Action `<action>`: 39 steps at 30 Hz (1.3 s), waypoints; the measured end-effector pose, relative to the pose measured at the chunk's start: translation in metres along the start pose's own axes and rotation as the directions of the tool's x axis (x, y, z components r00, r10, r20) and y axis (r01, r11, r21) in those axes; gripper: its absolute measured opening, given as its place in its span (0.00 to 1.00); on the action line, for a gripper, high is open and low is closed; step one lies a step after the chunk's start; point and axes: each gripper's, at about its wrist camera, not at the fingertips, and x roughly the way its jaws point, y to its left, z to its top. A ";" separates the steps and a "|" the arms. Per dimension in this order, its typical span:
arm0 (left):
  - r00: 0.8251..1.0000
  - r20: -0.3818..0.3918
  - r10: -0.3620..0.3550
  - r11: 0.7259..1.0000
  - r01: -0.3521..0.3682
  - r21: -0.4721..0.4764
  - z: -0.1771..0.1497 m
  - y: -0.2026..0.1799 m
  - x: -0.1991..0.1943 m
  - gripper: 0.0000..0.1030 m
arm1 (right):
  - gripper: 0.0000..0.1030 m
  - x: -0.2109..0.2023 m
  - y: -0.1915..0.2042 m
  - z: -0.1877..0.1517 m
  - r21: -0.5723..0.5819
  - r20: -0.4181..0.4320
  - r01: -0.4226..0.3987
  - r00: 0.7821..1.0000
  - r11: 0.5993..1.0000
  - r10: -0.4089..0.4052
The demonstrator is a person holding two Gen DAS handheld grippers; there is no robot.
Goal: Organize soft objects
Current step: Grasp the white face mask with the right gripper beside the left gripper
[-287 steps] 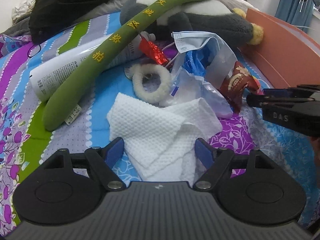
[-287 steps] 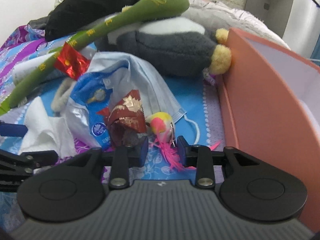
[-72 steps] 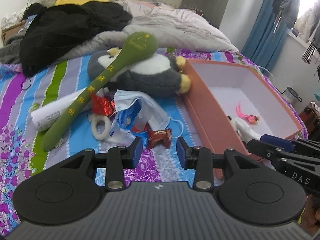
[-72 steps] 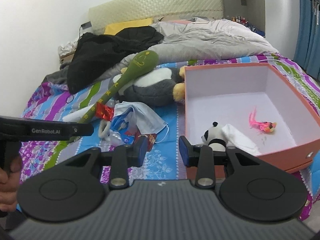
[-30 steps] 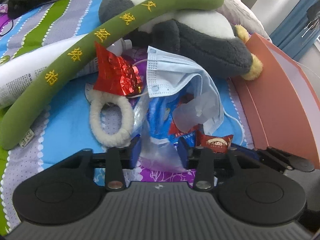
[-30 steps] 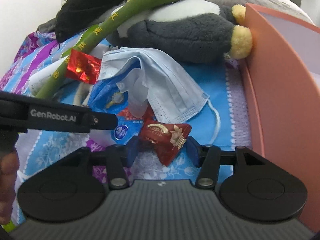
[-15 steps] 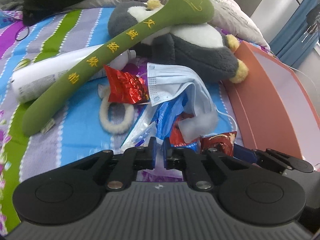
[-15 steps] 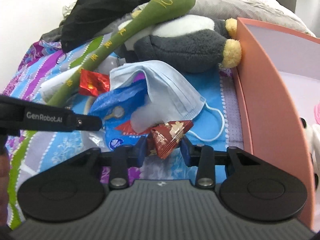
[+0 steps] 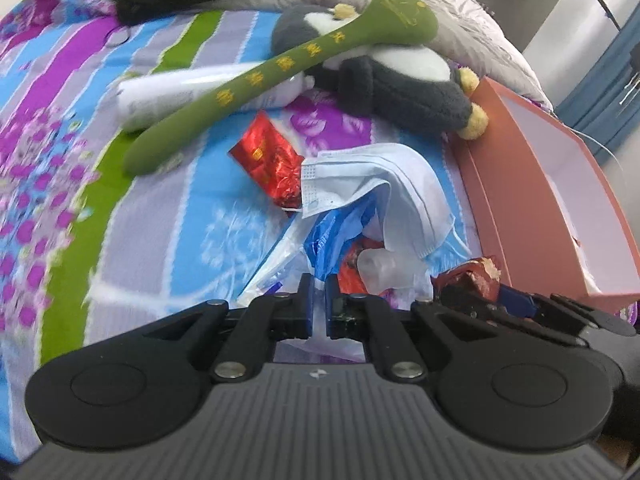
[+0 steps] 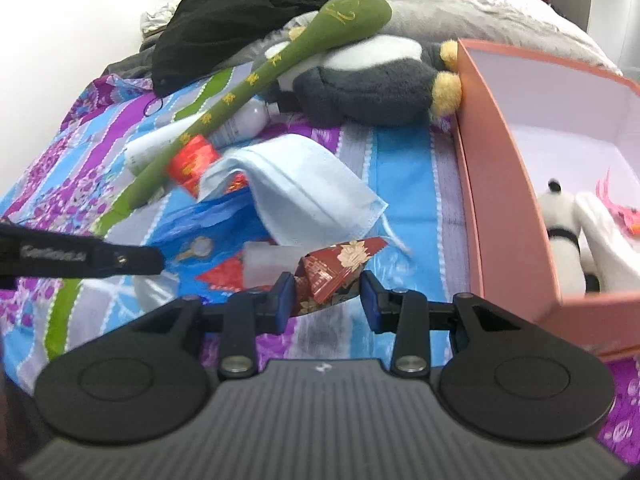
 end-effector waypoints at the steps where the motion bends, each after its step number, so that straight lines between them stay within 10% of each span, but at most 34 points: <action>1: 1.000 -0.007 0.010 1.000 -0.010 -0.011 -0.005 0.003 -0.004 0.06 | 0.38 -0.001 0.000 -0.002 0.003 -0.005 -0.001 1.000 1.000 0.001; 11: 0.997 -0.071 -0.004 0.996 -0.002 -0.086 -0.026 0.027 -0.002 0.12 | 0.42 0.019 -0.004 -0.014 0.005 -0.057 -0.012 0.998 1.000 0.013; 15: 0.998 -0.051 -0.034 0.994 0.029 -0.103 -0.025 0.033 -0.001 0.54 | 0.52 0.012 -0.004 -0.010 -0.005 -0.052 0.008 0.999 1.000 -0.008; 35: 0.995 0.000 -0.098 0.995 0.098 -0.030 -0.011 0.040 0.026 0.51 | 0.50 0.056 0.045 0.043 -0.181 -0.098 -0.139 0.988 0.974 0.122; 39: 0.996 -0.018 -0.083 0.996 0.082 -0.029 -0.008 0.040 0.040 0.36 | 0.23 0.070 0.045 0.046 -0.152 -0.128 -0.172 0.980 0.973 0.153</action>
